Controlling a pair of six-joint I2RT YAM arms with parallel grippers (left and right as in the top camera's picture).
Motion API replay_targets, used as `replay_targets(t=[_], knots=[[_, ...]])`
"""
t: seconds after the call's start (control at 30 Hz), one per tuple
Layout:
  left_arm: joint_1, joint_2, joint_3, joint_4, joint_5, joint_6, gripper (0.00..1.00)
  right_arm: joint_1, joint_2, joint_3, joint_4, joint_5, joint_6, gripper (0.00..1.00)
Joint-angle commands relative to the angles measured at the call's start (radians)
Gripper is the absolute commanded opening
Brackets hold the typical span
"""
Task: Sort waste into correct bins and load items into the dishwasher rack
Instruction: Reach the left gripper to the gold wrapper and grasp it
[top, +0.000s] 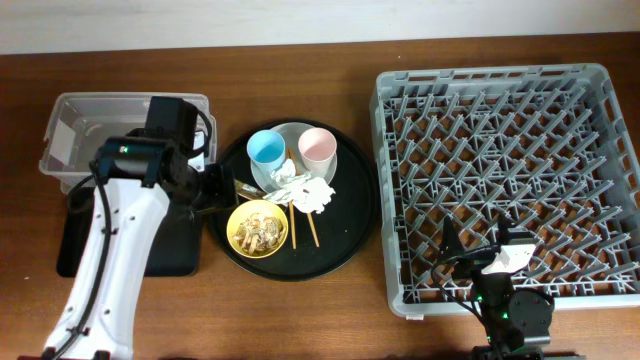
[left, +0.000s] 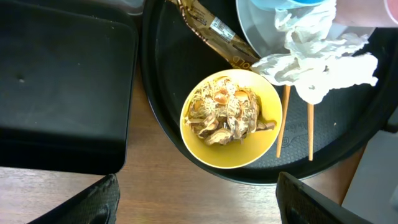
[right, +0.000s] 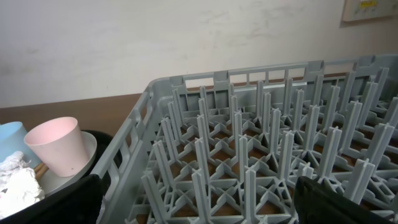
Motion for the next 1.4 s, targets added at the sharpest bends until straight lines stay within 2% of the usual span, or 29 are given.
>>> replay_targets(t=[0.0, 0.07, 0.13, 0.27, 0.33, 0.47, 0.57, 0.6, 0.67, 0.73, 0.87, 0.9, 0.97, 1.37], knots=[[-0.003, 0.016, -0.004, 0.035, -0.011, -0.032, 0.56, 0.0, -0.004, -0.007, -0.002, -0.009, 0.008, 0.98], [-0.003, 0.016, -0.019, 0.061, -0.011, -0.05, 0.14, 0.0, -0.004, -0.007, -0.002, -0.009, 0.008, 0.98], [-0.004, 0.016, -0.032, 0.102, -0.012, -0.051, 0.0, 0.0, -0.004, -0.007, -0.002, -0.009, 0.008, 0.98], [-0.004, 0.016, -0.11, 0.24, -0.083, -0.126, 0.0, 0.0, -0.003, -0.007, -0.002, -0.009, 0.008, 0.98], [-0.012, 0.016, -0.178, 0.302, -0.005, -0.124, 0.0, 0.0, -0.004, -0.007, -0.002, -0.009, 0.008, 0.98], [-0.024, 0.018, -0.196, 0.363, -0.015, -0.136, 0.0, 0.0, -0.004, -0.007, -0.002, -0.009, 0.008, 0.98], [-0.069, 0.018, -0.261, 0.473, -0.099, -0.137, 0.35, 0.0, -0.004, -0.007, -0.002, -0.009, 0.008, 0.98], [-0.078, 0.018, -0.283, 0.495, -0.15, -0.166, 0.38, 0.0, -0.004, -0.007, -0.002, -0.009, 0.008, 0.98], [-0.081, 0.018, -0.334, 0.531, -0.214, -0.282, 0.38, 0.0, -0.004, -0.007, -0.002, -0.009, 0.008, 0.98], [-0.081, 0.019, -0.393, 0.598, -0.213, -0.32, 0.38, 0.0, -0.004, -0.007, -0.002, -0.009, 0.008, 0.98], [-0.081, 0.02, -0.504, 0.737, -0.213, -0.32, 0.37, 0.0, -0.004, -0.007, -0.002, -0.009, 0.008, 0.98], [-0.081, 0.02, -0.53, 0.775, -0.213, -0.32, 0.34, 0.0, -0.003, -0.007, -0.002, -0.009, 0.008, 0.98], [-0.081, 0.02, -0.557, 0.816, -0.213, -0.32, 0.33, 0.0, -0.004, -0.007, -0.002, -0.009, 0.008, 0.98], [-0.081, 0.1, -0.57, 0.969, -0.211, -0.32, 0.33, 0.0, -0.004, -0.007, -0.002, -0.009, 0.008, 0.98]])
